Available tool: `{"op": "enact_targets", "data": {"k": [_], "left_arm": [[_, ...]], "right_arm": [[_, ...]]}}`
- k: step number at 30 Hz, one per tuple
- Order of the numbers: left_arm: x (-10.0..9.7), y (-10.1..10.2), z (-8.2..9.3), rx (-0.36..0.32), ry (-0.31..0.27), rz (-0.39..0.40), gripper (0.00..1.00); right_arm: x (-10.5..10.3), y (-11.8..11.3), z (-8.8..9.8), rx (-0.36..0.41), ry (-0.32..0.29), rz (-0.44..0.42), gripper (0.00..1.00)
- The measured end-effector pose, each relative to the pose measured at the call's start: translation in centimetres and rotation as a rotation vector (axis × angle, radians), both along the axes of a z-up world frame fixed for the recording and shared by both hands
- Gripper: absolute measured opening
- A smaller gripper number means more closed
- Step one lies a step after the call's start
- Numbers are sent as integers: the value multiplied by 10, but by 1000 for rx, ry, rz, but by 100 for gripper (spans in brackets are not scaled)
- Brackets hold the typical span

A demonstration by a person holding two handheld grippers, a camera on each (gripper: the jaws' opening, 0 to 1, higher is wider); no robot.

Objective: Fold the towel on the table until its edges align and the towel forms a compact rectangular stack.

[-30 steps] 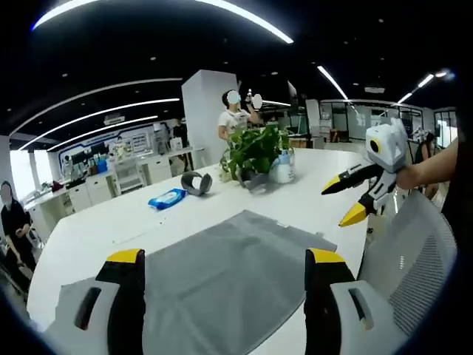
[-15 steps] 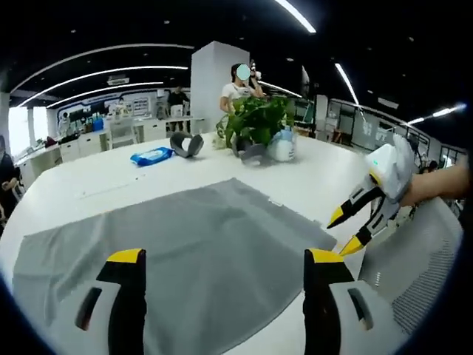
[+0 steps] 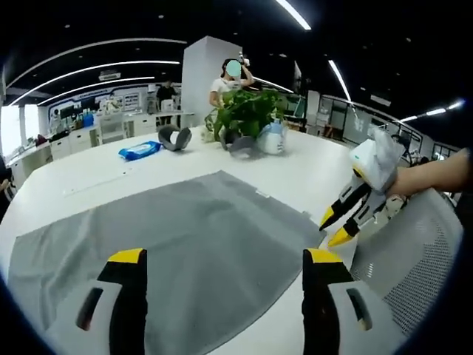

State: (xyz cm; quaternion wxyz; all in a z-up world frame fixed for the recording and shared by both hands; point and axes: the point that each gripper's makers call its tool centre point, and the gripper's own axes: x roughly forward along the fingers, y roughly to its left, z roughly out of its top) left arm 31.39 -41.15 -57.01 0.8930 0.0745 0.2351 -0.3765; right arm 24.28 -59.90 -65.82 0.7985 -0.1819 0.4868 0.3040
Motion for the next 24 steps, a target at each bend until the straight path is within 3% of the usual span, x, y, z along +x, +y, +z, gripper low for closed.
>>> {"op": "enact_targets", "data": {"k": [6, 14, 18, 19, 20, 24], "left_arm": [[-6, -6, -3, -9, 24, -37, 85], [-8, -10, -4, -5, 27, -57, 84], [-13, -14, -6, 50, -5, -103, 84], [-14, -16, -6, 81, -29, -131, 84], [-16, -18, -6, 97, -42, -150, 84], [-27, -31, -9, 122, -58, -228, 82]], "right_arm": [[1, 2, -1, 15, -7, -14, 23], [3, -2, -2, -50, -36, 36, 17], [5, -5, -2, -61, -46, 41, 10], [7, -13, -1, -110, -60, 56, 7], [5, -7, -2, -84, -51, 61, 7], [3, -5, -2, -129, -53, 110, 5]]}}
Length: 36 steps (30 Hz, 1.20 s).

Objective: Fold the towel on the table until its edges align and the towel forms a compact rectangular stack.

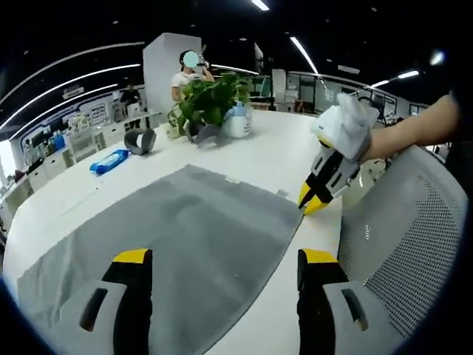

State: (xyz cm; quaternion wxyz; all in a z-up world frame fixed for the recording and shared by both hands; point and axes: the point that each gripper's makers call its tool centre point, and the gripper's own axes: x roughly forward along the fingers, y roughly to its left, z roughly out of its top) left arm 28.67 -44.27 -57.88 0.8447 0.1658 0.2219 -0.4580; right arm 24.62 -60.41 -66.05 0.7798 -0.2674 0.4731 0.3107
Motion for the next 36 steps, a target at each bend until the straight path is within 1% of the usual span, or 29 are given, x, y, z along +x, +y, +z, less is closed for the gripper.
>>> {"op": "enact_targets", "data": {"k": [2, 6, 9, 11, 13, 15, 17, 18, 19, 21, 22, 24, 26, 27, 28, 29, 30, 32, 33, 34, 35, 36], "left_arm": [[-6, -5, -2, 17, -4, -38, 81], [-12, -10, -2, 67, -54, -100, 78], [-16, -15, -1, 59, -48, -123, 73], [-18, -19, -1, 36, -28, -133, 70], [-19, -21, -1, 24, -18, -136, 69], [-21, -22, -1, 34, -31, -148, 68], [-21, -23, 0, 38, -45, -155, 66], [-21, -24, 1, 35, -50, -161, 65], [-21, -25, 1, 30, -51, -168, 64], [-25, -29, 0, 30, -47, -191, 58], [-27, -30, 0, 36, -52, -203, 56], [-30, -32, -1, 48, -69, -225, 53], [-32, -33, 0, 64, -97, -248, 51], [-34, -36, 2, 62, -118, -270, 48], [-35, -38, 4, 59, -137, -289, 44], [-37, -40, 6, 56, -153, -305, 37], [-40, -44, 10, 49, -179, -336, 32], [-46, -47, 15, 43, -211, -370, 23], [-47, -48, 16, 44, -221, -372, 22], [-46, -49, 19, 44, -240, -372, 22], [-46, -49, 20, 45, -251, -371, 22], [-41, -48, 22, 57, -272, -355, 22]], "right_arm": [[-1, 2, 1, -6, 3, 10, 5], [-1, 7, 6, 19, -2, 22, 1], [3, 17, 16, 69, -40, 36, 0], [4, 23, 21, 102, -53, 36, 0], [7, 27, 25, 109, -74, 51, 0], [9, 32, 30, 123, -102, 76, 0], [13, 43, 41, 182, -144, 104, 0], [13, 50, 49, 225, -162, 113, 0], [13, 55, 54, 250, -173, 119, 0], [13, 62, 63, 279, -203, 148, 0], [11, 65, 66, 279, -207, 158, 0], [8, 72, 72, 298, -215, 185, 0], [6, 79, 78, 313, -223, 202, 0], [6, 81, 80, 312, -229, 215, 0], [6, 83, 84, 314, -234, 212, 0], [7, 86, 87, 329, -238, 201, 0], [8, 93, 94, 375, -246, 182, 0], [8, 102, 103, 433, -248, 163, 0], [8, 110, 108, 474, -242, 147, 0], [7, 114, 109, 483, -233, 157, 0], [6, 117, 110, 475, -235, 167, 0], [6, 120, 111, 471, -237, 175, 0]]}}
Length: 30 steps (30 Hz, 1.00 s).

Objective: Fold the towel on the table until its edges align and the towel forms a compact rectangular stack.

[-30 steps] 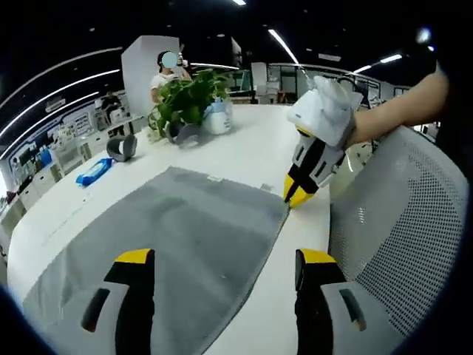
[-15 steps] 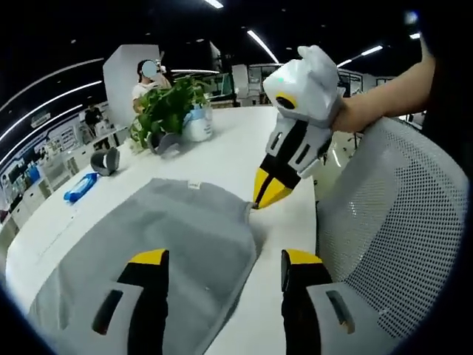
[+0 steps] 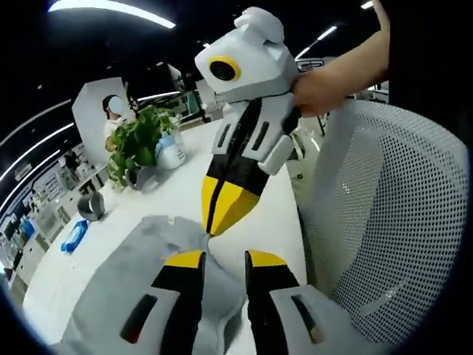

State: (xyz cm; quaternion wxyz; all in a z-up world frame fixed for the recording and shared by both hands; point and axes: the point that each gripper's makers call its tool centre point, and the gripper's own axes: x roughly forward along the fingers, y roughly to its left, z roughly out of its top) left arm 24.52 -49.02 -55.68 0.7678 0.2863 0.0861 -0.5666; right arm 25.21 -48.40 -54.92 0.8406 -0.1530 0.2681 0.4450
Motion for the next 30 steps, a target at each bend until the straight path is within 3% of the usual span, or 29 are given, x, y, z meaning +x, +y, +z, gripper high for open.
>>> {"op": "enact_targets", "data": {"k": [2, 6, 9, 13, 15, 17, 19, 22, 25, 30], "left_arm": [[10, 4, 6, -1, -52, 33, 21], [15, 9, 11, -39, -20, 65, 20], [16, 13, 4, 29, -50, 59, 12], [14, 12, 3, 36, -43, 59, 7], [14, 13, 3, 38, -38, 61, 5], [15, 14, 3, 36, -26, 72, 3], [17, 15, 5, 15, -3, 95, 2], [21, 19, 5, 2, 25, 122, 2], [25, 22, 6, -6, 28, 145, 2], [25, 21, 10, -22, 28, 149, 2]], "right_arm": [[-1, 7, 1, -29, -15, 26, 0], [-4, 21, 11, 12, -12, 48, 0], [-5, 27, 14, 13, -14, 60, 0], [-6, 29, 11, -6, -19, 77, 0], [-5, 29, 12, 16, 6, 67, 0], [-8, 34, 17, 94, 48, 73, 0], [-5, 32, 23, 129, 44, 74, 0], [10, 18, 29, 142, 23, 16, 0], [29, -5, 24, 142, 45, -69, 1], [67, -67, -9, -35, 108, -179, 5]]}}
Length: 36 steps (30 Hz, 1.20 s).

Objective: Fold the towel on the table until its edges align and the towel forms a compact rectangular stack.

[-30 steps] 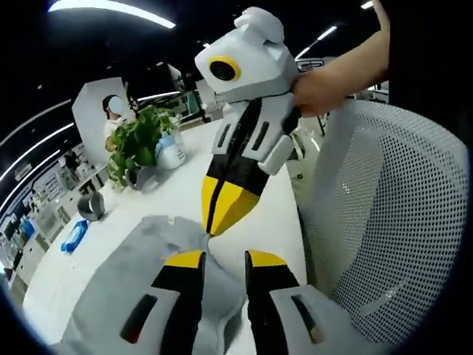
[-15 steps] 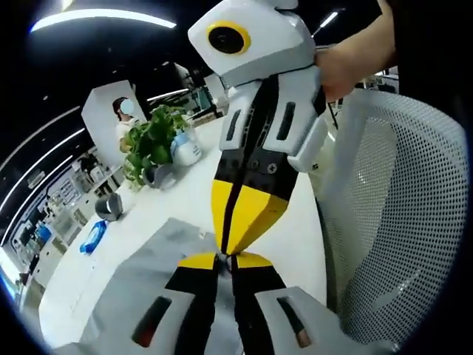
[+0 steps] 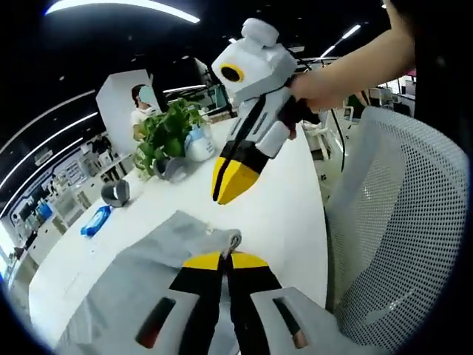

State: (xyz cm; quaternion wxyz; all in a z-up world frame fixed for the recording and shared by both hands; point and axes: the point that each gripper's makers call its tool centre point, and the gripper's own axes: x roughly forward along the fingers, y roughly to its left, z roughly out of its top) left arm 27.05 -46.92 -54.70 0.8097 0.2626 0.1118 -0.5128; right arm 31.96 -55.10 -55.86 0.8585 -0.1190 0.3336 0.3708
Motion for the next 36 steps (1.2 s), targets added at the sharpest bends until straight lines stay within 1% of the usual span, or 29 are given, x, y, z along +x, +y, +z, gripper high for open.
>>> {"op": "enact_targets", "data": {"k": [1, 2, 3, 4, 6, 8, 9, 10, 13, 15, 16, 17, 18, 21, 24, 26, 27, 28, 30, 32, 33, 35, 36], "left_arm": [[0, 0, 1, -2, 0, 2, 2], [1, 0, 1, -6, 1, 5, 2], [2, 1, 2, -9, 4, 9, 2], [4, 2, 2, -16, 9, 15, 2], [6, 4, 4, -29, 13, 29, 2], [8, 5, 5, -44, 27, 41, 2], [9, 6, 6, -52, 33, 48, 2], [10, 6, 6, -55, 34, 51, 2], [12, 7, 7, -76, 51, 63, 2], [13, 7, 7, -82, 55, 65, 2], [13, 8, 8, -85, 55, 68, 2], [14, 8, 8, -90, 58, 71, 2], [14, 9, 8, -104, 71, 77, 2], [15, 9, 7, -132, 104, 85, 2], [15, 9, 5, -126, 107, 85, 2], [15, 9, 5, -121, 101, 84, 2], [15, 8, 4, -123, 105, 83, 2], [14, 8, 4, -125, 110, 84, 2], [13, 7, 3, -125, 118, 81, 3], [12, 6, 2, -125, 122, 75, 3], [11, 5, 2, -124, 124, 72, 3], [9, 4, 1, -120, 123, 65, 3], [8, 3, 1, -119, 126, 61, 3]], "right_arm": [[9, -10, -4, -16, 17, -28, 5], [23, -23, -10, -24, 38, -76, 6], [32, -30, -13, -26, 52, -102, 7], [48, -43, -18, -28, 77, -156, 7], [71, -57, -24, -26, 101, -224, 8], [88, -65, -30, -15, 126, -275, 8], [99, -70, -36, -3, 147, -311, 8], [105, -71, -41, -4, 161, -320, 8], [124, -72, -60, 41, 226, -395, 10], [132, -70, -69, 88, 258, -448, 12], [138, -68, -73, 130, 276, -488, 13], [143, -68, -76, 156, 284, -519, 14], [149, -68, -80, 167, 282, -530, 15], [158, -65, -89, 153, 286, -531, 15], [160, -54, -92, 161, 302, -500, 17], [158, -51, -95, 119, 295, -475, 16], [163, -50, -92, 103, 249, -444, 14], [161, -50, -93, 92, 261, -449, 11], [162, -50, -90, 78, 236, -439, 10], [160, -51, -90, 19, 196, -390, 8], [158, -51, -89, -38, 162, -343, 7], [156, -51, -89, -117, 113, -268, 5], [163, -55, -90, -133, 102, -240, 4]]}}
